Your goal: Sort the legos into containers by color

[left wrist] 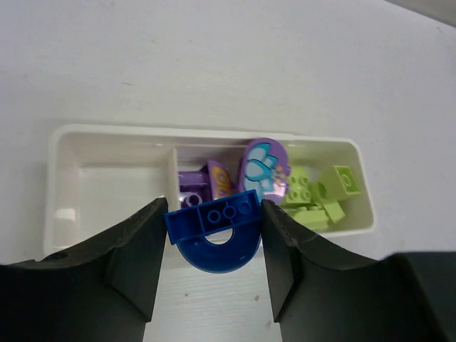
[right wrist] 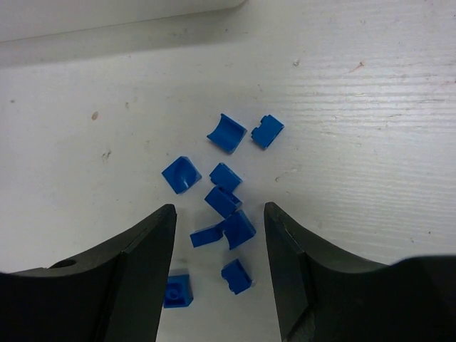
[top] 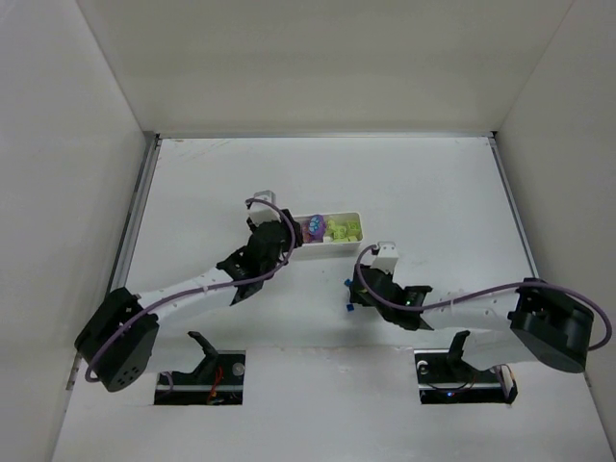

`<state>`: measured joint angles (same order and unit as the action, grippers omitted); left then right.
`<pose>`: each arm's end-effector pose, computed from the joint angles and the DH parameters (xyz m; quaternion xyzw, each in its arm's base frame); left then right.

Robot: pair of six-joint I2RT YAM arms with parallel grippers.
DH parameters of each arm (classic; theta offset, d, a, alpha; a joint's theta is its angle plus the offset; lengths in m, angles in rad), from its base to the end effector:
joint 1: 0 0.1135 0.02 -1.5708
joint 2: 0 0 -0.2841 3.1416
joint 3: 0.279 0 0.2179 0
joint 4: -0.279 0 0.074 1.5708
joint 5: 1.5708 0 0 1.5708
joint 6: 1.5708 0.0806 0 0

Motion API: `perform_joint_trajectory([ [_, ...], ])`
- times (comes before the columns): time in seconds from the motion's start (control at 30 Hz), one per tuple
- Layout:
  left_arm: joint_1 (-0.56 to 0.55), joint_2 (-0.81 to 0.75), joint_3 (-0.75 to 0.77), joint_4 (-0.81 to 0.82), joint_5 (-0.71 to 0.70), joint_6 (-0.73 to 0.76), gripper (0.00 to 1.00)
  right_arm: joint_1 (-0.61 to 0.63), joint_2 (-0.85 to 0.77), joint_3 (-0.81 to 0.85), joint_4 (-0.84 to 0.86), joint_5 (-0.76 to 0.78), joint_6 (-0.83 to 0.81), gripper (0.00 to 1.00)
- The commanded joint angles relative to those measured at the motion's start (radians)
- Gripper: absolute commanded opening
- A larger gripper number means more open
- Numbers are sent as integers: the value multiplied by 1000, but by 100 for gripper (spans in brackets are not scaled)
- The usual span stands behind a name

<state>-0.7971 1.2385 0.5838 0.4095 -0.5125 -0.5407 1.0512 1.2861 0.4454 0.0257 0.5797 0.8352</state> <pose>0.2169 -0.1655 0.2671 -0.0572 0.7762 -0.2124 0.5909 0.1484 0.1705 0.1672 0.0088 0.8968 0.1302 0.4226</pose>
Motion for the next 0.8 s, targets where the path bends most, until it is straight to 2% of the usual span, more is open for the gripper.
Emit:
perform_joint_trajectory([
  [0.0,77,-1,-13,-15,46,-30,26,19,45,71,-53,75,8,58],
  [0.23,158,104,27,-18,108,-31,27,45,123,130,-121,124,25,55],
  [0.47,167,160,37,-52,54,-10,28,48,154,151,-145,146,36,49],
  [0.57,155,191,62,-63,17,21,32,49,176,159,-145,144,39,45],
  [0.77,141,191,60,-58,-11,28,47,54,182,159,-147,157,47,36],
])
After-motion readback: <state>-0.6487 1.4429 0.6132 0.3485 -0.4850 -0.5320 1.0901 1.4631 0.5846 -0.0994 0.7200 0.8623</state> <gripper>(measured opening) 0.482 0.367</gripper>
